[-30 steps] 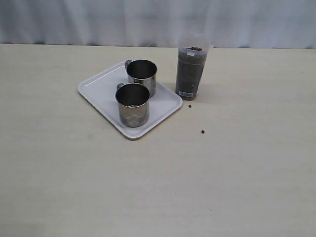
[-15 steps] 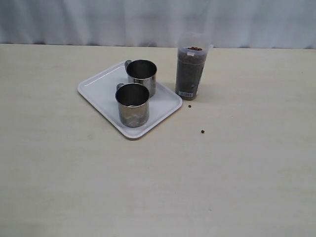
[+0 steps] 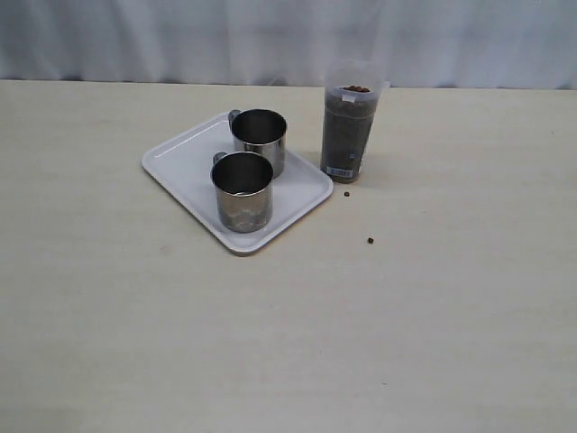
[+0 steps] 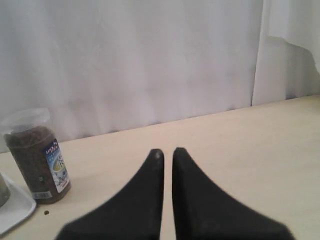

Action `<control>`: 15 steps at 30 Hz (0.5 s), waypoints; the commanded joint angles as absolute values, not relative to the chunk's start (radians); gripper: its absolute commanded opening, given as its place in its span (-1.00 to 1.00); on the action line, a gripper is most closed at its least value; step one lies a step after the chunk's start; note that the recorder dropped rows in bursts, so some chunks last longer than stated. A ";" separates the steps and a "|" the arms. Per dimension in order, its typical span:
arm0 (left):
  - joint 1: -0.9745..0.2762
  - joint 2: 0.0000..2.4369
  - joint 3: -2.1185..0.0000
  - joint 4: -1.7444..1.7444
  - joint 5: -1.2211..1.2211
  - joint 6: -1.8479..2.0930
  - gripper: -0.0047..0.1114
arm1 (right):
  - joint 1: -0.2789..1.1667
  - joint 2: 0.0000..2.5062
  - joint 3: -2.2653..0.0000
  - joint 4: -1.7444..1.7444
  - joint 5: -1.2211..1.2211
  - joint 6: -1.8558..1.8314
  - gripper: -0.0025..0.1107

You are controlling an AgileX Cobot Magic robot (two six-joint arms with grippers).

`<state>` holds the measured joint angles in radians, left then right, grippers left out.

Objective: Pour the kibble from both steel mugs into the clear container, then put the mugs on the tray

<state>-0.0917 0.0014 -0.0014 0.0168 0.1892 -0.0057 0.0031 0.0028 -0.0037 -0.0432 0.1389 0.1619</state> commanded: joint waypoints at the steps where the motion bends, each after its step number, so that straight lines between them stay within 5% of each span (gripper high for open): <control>1: -0.095 0.000 0.000 0.015 0.190 -0.017 -0.92 | 0.036 0.000 0.000 -0.074 0.166 0.151 -0.87; 15: -0.095 0.000 0.000 0.015 0.190 -0.017 -0.92 | 0.137 0.000 0.000 -0.063 0.214 0.037 -0.87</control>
